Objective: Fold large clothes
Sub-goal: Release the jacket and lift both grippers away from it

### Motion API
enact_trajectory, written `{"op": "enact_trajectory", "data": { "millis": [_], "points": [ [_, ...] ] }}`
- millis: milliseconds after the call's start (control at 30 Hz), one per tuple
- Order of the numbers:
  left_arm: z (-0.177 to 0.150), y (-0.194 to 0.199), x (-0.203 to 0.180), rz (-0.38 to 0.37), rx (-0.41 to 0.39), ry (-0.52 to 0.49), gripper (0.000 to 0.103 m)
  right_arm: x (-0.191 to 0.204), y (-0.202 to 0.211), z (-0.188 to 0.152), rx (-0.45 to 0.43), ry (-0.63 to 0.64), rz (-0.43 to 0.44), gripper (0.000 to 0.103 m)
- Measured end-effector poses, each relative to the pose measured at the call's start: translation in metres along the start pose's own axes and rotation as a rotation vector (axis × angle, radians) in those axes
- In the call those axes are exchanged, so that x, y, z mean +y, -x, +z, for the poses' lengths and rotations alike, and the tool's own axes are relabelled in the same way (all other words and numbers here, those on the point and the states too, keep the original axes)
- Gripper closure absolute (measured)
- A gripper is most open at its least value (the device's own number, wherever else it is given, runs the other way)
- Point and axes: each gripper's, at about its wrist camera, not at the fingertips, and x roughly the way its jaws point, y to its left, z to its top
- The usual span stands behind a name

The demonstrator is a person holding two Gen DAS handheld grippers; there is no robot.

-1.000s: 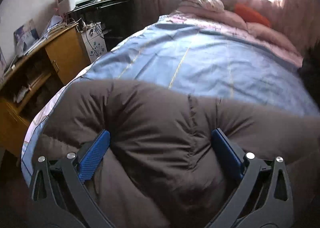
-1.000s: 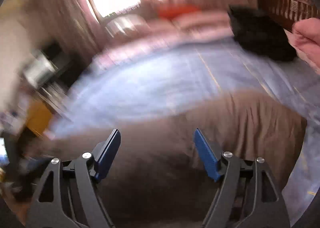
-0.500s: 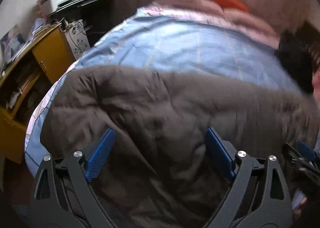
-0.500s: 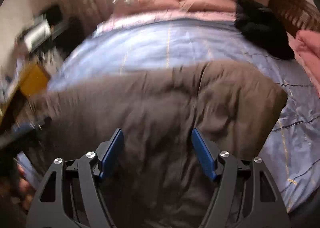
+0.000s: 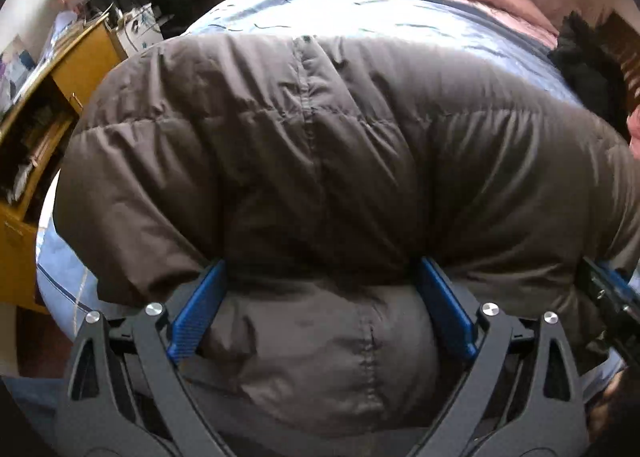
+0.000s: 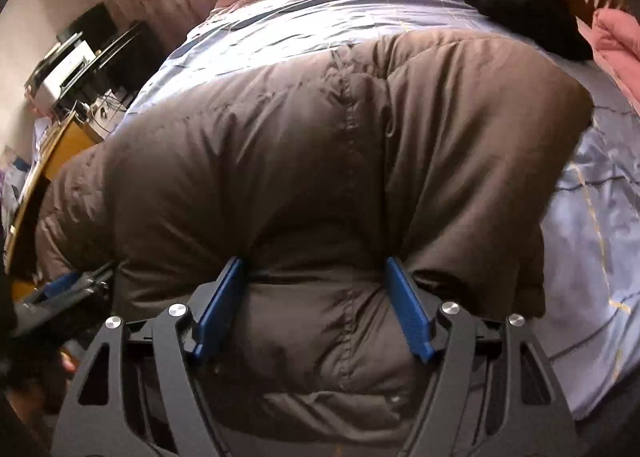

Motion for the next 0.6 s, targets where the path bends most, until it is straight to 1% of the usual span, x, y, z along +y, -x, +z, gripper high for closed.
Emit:
{"op": "enact_trajectory", "data": {
  "millis": [67,100,133,167,200,233,267,300,333,400,433,500,600],
  "points": [
    [0.001,0.02,0.001,-0.025,-0.035,0.002,0.012,0.003,0.017,0.004,-0.016,-0.032,0.009,0.031],
    [0.0,0.034,0.001,-0.034,-0.05,0.001,0.011,0.005,0.031,0.005,-0.044,-0.043,0.016,0.031],
    [0.0,0.05,0.0,-0.041,-0.062,0.003,0.011,0.01,0.056,0.006,-0.089,-0.059,0.014,0.029],
    [-0.001,0.074,0.0,-0.062,-0.086,0.011,0.01,0.013,0.07,0.007,-0.11,-0.067,0.011,0.02],
    [-0.003,0.096,-0.001,-0.086,-0.118,0.009,0.005,0.02,0.093,0.006,-0.143,-0.073,0.004,0.01],
    [-0.007,0.126,-0.004,-0.098,-0.171,-0.006,0.002,0.023,0.108,0.005,-0.169,-0.073,-0.001,0.007],
    [-0.009,0.143,-0.007,-0.091,-0.208,-0.021,0.002,0.028,0.126,0.003,-0.208,-0.066,-0.012,0.001],
    [-0.012,0.164,-0.01,-0.072,-0.254,-0.044,0.002,0.035,0.145,-0.001,-0.253,-0.049,-0.042,0.001],
    [-0.016,0.188,-0.013,-0.044,-0.31,-0.069,0.002,0.04,0.156,-0.003,-0.271,-0.031,-0.067,0.001],
    [-0.022,0.216,-0.018,-0.017,-0.373,-0.094,0.002,0.051,0.176,-0.005,-0.275,0.018,-0.103,0.001],
    [-0.025,0.231,-0.02,-0.011,-0.398,-0.103,0.002,0.057,0.179,-0.001,-0.267,0.028,-0.11,0.001],
    [-0.034,0.25,-0.022,-0.017,-0.428,-0.111,0.002,0.063,0.193,-0.003,-0.248,0.032,-0.14,0.001],
    [-0.048,0.28,-0.021,-0.006,-0.478,-0.11,0.002,0.067,0.213,-0.015,-0.278,0.036,-0.169,0.001]
  ]
}}
